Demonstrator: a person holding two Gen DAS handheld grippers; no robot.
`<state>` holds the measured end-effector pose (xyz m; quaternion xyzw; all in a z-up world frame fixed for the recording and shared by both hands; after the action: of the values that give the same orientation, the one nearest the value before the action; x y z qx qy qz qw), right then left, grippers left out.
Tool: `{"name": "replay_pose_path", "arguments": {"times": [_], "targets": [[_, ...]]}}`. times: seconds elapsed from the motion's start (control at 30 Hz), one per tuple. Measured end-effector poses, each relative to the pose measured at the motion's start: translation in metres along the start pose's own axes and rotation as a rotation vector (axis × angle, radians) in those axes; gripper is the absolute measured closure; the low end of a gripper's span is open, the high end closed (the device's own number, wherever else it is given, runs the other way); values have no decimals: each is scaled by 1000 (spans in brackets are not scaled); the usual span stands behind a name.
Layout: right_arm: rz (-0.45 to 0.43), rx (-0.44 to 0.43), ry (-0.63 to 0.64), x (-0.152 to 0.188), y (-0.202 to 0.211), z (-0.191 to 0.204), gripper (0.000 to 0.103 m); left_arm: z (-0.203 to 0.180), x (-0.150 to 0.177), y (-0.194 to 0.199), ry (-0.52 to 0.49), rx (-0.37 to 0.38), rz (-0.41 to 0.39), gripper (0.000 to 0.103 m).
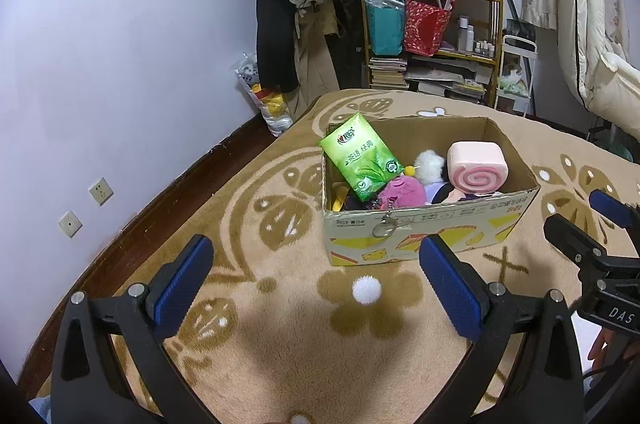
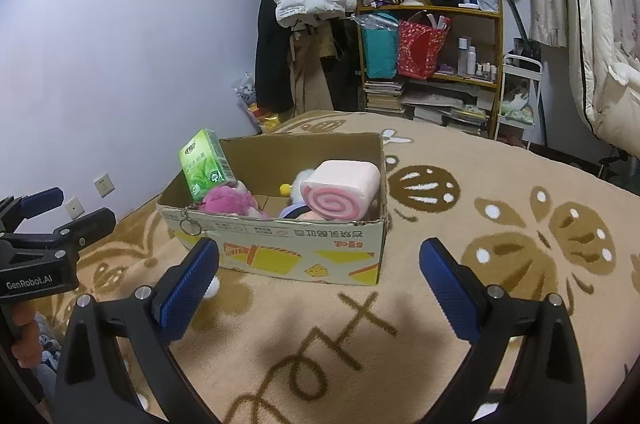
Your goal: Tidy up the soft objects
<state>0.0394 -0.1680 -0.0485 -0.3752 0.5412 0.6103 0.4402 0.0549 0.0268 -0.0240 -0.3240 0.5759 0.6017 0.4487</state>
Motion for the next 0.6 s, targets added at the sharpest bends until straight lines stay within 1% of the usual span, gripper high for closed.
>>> {"name": "replay_pose_path", "arguments": {"times": [0.3,0.6], "targets": [[11,-4,21,2,-2,4,0,1,0,-1,1,1,6,1],[9,-2,15,1,-2,5,0,1,0,-2,3,3,9,1]]}}
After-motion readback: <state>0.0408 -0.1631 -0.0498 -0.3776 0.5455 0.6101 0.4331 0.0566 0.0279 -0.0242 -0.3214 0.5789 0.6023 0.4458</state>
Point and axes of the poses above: each gripper's, at about its wrist camera, not at the fingertips, and y roughly against the way its jaws point, z to its left, x to its underside, the point moved 1 cm from there along -y, roughly the way its jaws point, and after that the axes turned 15 degrees about -z, right-handed, at the moved point
